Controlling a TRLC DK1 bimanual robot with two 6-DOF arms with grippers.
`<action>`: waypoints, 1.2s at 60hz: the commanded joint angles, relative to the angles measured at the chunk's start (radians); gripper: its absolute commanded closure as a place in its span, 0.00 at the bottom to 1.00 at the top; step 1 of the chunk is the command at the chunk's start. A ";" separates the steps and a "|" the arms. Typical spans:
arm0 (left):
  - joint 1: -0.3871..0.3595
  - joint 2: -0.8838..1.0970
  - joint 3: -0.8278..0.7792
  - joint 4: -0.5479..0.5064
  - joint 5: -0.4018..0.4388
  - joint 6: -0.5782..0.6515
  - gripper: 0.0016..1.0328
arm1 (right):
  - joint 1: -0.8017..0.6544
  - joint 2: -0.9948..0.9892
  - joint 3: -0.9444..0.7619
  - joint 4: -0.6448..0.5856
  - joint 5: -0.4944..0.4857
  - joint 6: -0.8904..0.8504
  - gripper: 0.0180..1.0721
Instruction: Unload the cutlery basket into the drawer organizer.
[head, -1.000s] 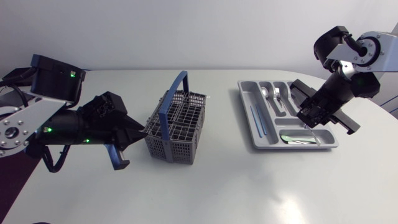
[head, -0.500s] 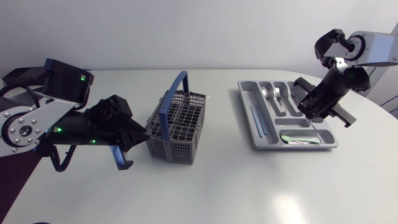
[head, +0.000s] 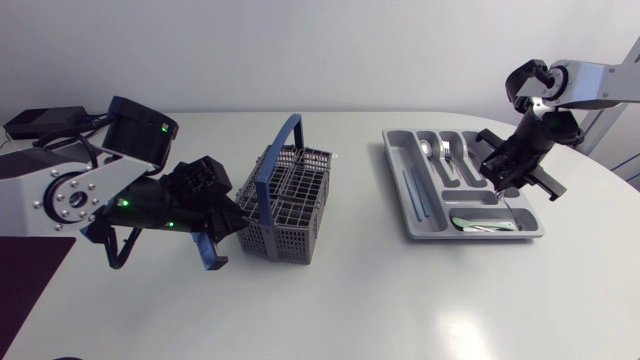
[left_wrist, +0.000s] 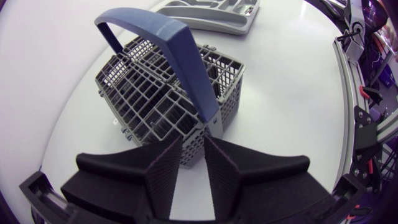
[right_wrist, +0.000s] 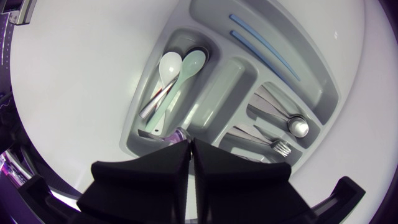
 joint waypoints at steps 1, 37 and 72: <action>-0.010 0.029 0.033 0.015 -0.007 -0.008 0.73 | -0.005 0.035 0.016 -0.007 0.004 -0.037 0.95; -0.011 0.058 0.039 0.035 -0.023 -0.015 0.73 | 0.016 0.064 0.032 0.007 0.001 -0.035 0.95; -0.013 0.053 0.022 0.046 -0.023 -0.018 0.73 | 0.008 0.020 0.075 -0.019 -0.022 -0.035 0.95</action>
